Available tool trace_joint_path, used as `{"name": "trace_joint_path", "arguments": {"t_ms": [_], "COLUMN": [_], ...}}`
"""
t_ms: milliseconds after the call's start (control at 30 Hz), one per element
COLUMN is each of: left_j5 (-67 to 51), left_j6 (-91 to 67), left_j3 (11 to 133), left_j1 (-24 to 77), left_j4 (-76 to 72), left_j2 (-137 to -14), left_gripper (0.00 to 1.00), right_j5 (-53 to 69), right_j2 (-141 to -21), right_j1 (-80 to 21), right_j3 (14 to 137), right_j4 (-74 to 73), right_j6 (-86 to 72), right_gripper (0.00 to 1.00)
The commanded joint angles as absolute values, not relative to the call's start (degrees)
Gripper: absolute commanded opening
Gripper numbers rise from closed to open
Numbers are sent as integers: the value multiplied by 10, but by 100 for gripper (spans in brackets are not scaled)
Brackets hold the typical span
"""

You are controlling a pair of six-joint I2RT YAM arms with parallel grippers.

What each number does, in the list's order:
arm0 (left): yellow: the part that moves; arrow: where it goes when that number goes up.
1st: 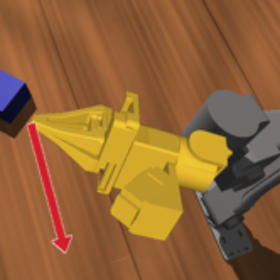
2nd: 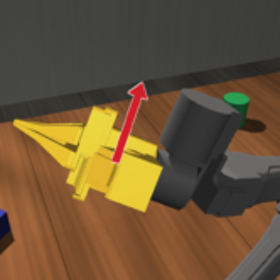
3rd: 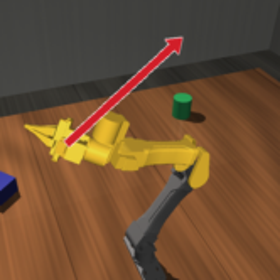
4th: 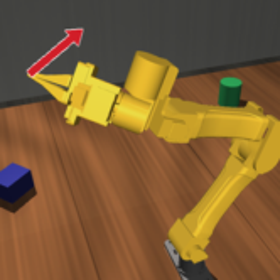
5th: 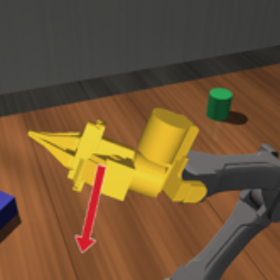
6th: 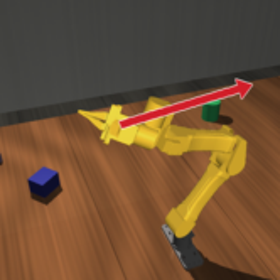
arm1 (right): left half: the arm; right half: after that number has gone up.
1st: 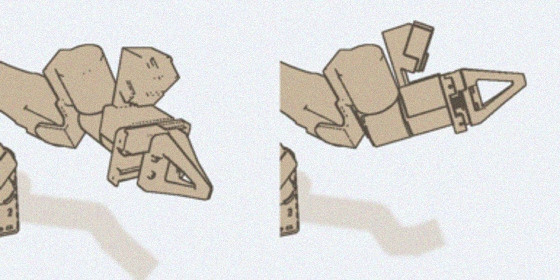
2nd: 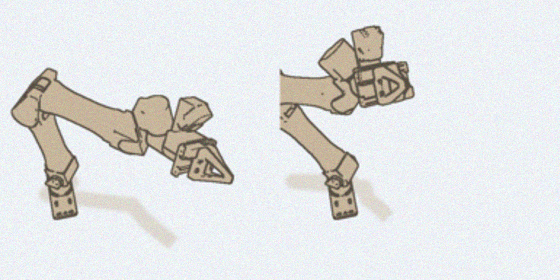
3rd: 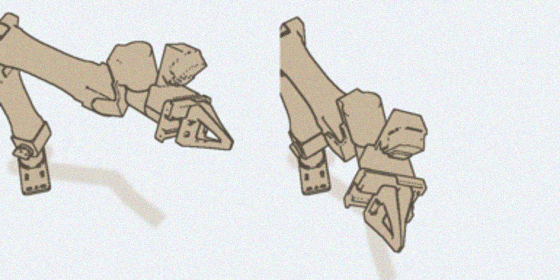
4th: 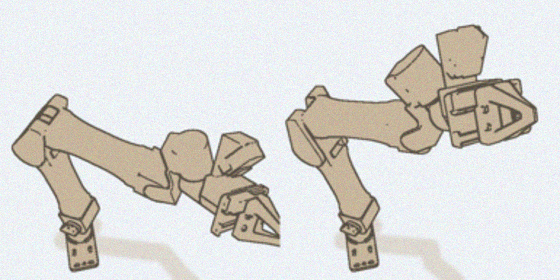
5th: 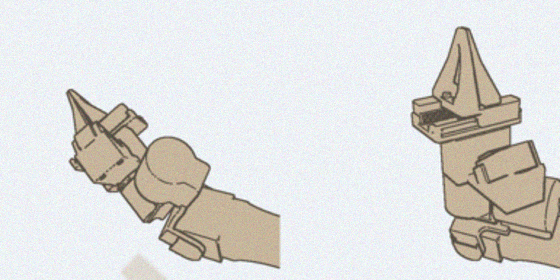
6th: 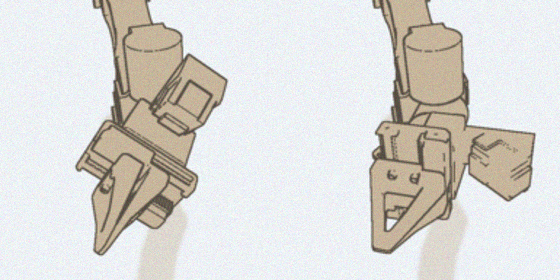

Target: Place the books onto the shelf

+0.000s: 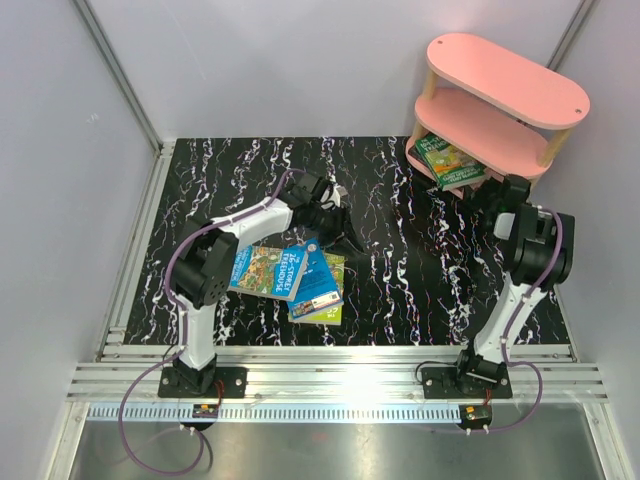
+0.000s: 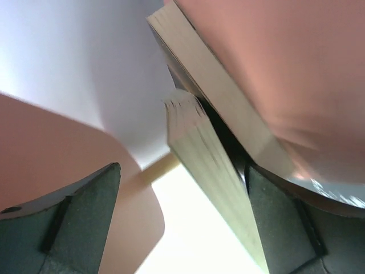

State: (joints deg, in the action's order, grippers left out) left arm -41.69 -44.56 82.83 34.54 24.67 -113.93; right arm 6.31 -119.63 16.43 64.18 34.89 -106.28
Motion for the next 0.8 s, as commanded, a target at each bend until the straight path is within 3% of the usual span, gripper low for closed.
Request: {"name": "trace_joint_path", "arguments": {"t_ms": [0,333,400,433,467,567,600,767], "left_j5": [-434,-463,-468,-468,-468,-471,-470,-468], "left_j6": [-444,-443,-439,-438,-438,-433,-432,-425], "left_j3": [852,895,903,906,906,902,900,887], "left_j1": [337,332,330,327,327,318,313,301], "left_j4": [237,237,244,245,245,245,245,247], "left_j2": [-1117,-1161,-1165,-1167,-1167,-1166,-1165,-1155], "left_gripper": [38,38,38,38,38,37,37,36], "right_j5": [94,135,155,167,167,183,186,204], "right_j2": [-1122,-1060,-1057,-1054,-1051,-1035,-1031,-1033], "right_j1": [206,251,249,244,239,216,211,171], "right_j3": [592,609,613,613,612,610,611,616], "right_j4": [340,211,183,176,174,135,122,73], "right_j6": [-1058,-945,-927,-914,-914,-877,-856,-827], "right_gripper": [100,100,96,87,86,66,53,22]}}
